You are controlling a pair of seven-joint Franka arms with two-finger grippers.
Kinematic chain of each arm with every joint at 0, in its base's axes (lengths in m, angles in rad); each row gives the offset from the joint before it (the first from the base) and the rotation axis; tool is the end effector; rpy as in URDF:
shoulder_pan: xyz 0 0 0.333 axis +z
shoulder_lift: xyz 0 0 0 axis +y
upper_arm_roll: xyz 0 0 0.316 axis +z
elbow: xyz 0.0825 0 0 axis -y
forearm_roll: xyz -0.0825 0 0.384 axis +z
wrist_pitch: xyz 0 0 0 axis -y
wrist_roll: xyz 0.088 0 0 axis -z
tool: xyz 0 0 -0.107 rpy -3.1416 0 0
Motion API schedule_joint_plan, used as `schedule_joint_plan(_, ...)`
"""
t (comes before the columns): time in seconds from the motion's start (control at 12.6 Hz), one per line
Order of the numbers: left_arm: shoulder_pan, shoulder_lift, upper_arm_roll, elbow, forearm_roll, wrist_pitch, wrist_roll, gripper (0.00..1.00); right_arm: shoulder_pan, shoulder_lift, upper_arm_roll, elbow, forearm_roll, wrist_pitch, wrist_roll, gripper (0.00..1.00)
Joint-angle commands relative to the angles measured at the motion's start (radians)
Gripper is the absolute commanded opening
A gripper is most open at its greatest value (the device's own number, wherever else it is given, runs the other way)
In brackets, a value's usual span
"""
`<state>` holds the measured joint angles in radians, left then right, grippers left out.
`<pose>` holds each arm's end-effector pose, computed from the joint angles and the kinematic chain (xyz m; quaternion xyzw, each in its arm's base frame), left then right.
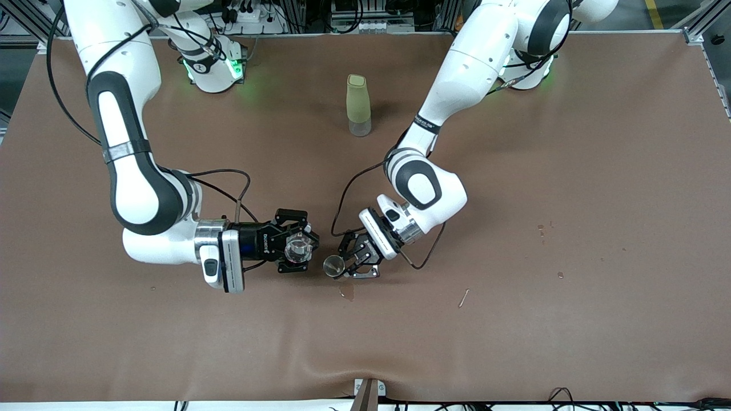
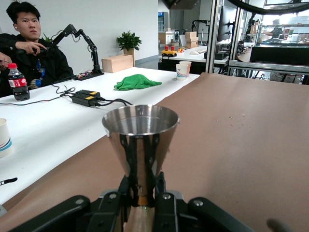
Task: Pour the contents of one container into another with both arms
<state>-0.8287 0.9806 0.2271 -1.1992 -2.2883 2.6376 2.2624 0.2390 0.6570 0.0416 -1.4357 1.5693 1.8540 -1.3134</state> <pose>0.6193 -0.4668 0.2119 0.6991 -0.3976 0.5161 0.2948 0.6837 0.2712 0.3581 -0.6836 -0.3011 -0.2519 0.6153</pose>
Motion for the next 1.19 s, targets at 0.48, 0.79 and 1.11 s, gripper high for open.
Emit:
schedule_joint_plan(0.48, -0.036, 0.026, 0.02, 0.035, -0.181, 0.019, 0.092, 0.0, 0.052, -0.022, -0.008, -0.034, 0.011, 0.001, 0.259, 0.0)
schedule_joint_plan(0.79, -0.039, 0.032, 0.02, 0.033, -0.183, 0.019, 0.092, 0.0, 0.052, -0.019, -0.008, -0.04, 0.012, -0.004, 0.402, 0.0)
schedule_joint_plan(1.11, -0.049, 0.035, 0.02, 0.033, -0.22, 0.019, 0.107, 0.0, 0.057, -0.019, -0.008, -0.037, 0.025, -0.002, 0.489, 0.0)
